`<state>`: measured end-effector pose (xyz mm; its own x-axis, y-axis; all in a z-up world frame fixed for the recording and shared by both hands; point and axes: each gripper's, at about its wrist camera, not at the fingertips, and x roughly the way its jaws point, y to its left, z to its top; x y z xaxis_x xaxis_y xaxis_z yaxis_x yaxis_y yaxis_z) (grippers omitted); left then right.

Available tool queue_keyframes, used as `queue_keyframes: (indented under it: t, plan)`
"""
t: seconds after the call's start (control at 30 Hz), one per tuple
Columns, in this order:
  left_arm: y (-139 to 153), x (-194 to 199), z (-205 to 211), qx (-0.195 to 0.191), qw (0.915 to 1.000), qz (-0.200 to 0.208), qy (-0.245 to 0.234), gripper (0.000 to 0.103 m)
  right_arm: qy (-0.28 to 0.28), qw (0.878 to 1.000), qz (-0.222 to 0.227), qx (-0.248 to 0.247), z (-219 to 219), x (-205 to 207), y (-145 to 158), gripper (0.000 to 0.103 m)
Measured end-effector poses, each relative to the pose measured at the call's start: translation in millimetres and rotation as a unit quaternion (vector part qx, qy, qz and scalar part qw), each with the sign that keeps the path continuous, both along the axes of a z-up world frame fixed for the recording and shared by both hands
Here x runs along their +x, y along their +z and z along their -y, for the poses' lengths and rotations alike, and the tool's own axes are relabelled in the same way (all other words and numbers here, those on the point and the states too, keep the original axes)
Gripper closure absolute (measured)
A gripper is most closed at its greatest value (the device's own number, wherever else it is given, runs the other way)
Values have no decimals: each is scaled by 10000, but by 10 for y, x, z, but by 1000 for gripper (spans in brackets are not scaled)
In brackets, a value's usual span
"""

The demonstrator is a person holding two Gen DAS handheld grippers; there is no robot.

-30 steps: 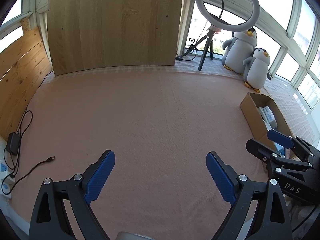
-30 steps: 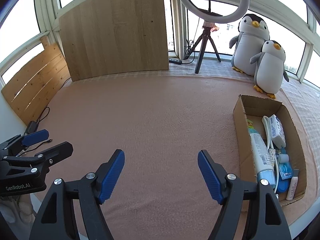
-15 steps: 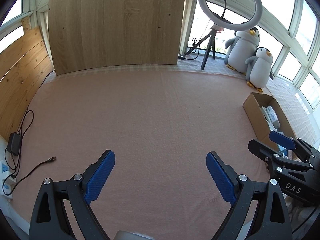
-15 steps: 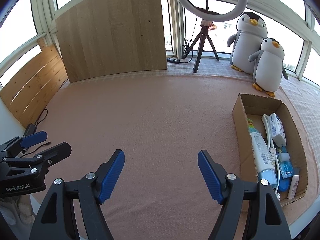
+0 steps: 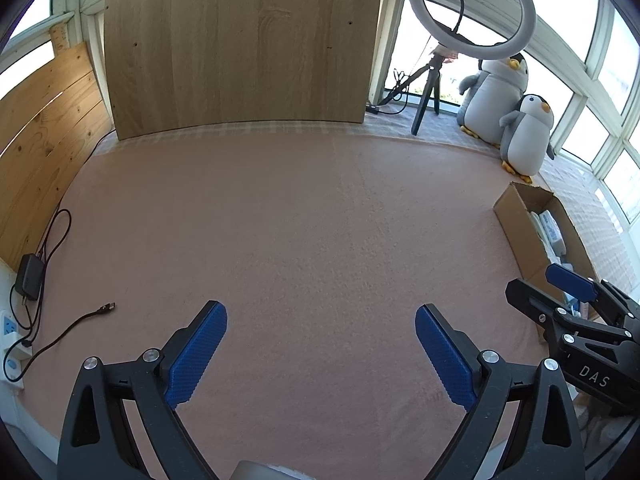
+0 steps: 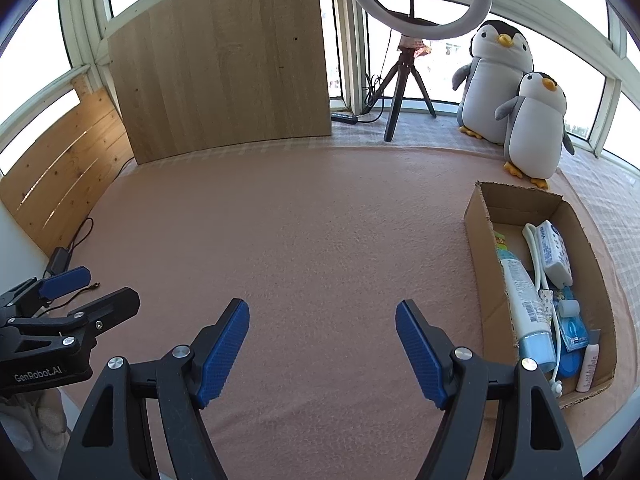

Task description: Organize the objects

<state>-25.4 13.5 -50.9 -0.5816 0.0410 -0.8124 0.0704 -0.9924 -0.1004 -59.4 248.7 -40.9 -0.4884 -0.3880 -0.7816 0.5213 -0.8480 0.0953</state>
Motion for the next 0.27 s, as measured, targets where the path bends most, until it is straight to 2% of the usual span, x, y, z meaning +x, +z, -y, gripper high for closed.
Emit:
queue_keyframes:
  t: [0.2, 0.27]
  plan:
    - [0, 36, 23, -60, 9998, -200, -37, 5, -8, 10000, 34, 2, -2, 16, -27, 31]
    - [-44, 6, 59, -23, 9999, -166, 5, 1, -19, 10000, 60, 3, -1, 16, -44, 31]
